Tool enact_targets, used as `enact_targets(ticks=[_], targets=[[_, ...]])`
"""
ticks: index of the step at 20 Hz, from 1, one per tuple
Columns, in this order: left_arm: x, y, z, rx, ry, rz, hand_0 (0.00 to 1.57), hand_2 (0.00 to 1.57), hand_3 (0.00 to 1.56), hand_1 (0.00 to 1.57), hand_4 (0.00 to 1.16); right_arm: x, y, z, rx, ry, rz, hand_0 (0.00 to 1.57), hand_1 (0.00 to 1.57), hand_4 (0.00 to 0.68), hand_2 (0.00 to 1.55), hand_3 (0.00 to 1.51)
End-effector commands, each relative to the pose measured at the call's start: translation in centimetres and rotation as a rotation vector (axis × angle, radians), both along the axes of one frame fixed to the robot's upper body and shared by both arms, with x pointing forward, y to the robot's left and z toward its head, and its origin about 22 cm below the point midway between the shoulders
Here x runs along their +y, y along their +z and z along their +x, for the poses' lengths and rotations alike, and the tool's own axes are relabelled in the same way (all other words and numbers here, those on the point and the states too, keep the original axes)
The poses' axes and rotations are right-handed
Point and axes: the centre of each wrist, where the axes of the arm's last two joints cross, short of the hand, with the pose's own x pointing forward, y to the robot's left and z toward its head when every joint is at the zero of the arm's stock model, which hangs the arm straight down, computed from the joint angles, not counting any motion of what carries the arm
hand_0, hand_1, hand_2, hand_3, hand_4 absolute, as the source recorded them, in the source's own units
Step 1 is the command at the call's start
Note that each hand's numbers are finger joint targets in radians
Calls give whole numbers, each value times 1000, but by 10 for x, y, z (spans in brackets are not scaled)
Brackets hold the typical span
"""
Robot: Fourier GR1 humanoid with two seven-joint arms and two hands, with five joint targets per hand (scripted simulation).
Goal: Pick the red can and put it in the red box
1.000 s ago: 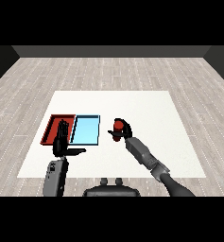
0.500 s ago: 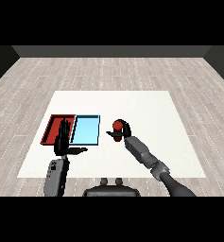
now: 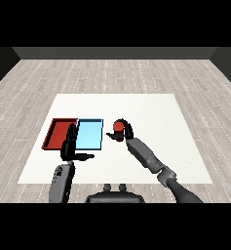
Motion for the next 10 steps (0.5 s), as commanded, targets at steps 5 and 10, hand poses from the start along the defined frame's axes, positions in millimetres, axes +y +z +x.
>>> enact_targets(ticks=[5,10], targets=[[-17,0,5,33,-51,43,0,0,0,0,0,-16,58,0,-125,6,35,1463,1463,661,1438,1387],[-39,7,5,82,-93,21,0,0,0,0,0,-12,55,-27,-141,13,43,1448,1448,653,1433,1388]])
